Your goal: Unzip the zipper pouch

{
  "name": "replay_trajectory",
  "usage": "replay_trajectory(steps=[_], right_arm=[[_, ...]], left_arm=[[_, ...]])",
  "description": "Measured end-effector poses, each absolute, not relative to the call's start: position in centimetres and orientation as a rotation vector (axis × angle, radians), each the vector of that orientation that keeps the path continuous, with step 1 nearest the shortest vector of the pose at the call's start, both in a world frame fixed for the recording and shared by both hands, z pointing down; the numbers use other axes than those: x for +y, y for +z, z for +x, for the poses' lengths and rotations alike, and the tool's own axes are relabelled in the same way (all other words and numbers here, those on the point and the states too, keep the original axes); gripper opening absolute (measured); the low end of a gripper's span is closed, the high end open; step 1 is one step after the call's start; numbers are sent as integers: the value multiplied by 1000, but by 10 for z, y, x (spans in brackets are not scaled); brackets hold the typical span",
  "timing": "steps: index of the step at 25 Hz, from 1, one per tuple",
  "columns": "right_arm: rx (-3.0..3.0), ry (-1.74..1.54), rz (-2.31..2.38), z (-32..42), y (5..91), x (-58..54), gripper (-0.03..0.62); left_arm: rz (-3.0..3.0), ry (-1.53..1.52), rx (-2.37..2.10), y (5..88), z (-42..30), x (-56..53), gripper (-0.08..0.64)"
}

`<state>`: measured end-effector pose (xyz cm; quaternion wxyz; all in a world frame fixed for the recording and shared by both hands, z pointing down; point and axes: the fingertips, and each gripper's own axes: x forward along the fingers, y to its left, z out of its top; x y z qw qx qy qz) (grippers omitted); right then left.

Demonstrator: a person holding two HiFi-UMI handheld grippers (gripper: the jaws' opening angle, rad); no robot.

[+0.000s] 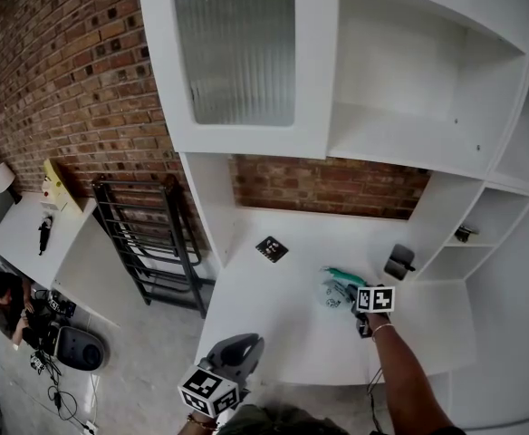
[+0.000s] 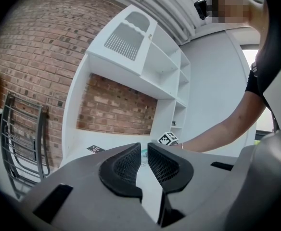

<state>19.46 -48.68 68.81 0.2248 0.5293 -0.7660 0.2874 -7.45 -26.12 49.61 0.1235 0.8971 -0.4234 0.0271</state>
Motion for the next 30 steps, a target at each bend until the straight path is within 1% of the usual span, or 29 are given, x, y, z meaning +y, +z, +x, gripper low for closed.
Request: replay_trajectory(steps=[7, 9, 17, 20, 27, 30], right_arm=[[-2087, 796, 1516, 218, 689, -476, 153], [-2080, 803, 1530, 225, 688, -470, 173], [-2039, 789, 1605, 255, 682, -452, 191], [-2005, 798, 1635, 270, 683, -443, 224], [-2014, 819, 1714, 295, 674, -424, 224], [-2039, 793, 1774, 305, 663, -414, 224]], left_arm=[[2619, 84, -1218, 500, -70, -261, 40], [2625, 82, -1205, 500, -67, -261, 40], [2656, 77, -1141, 498, -51, -256, 40], [2665, 71, -1116, 496, -44, -254, 40], [2688, 73, -1086, 496, -31, -252, 40], [2713, 124, -1095, 500, -27, -252, 40]])
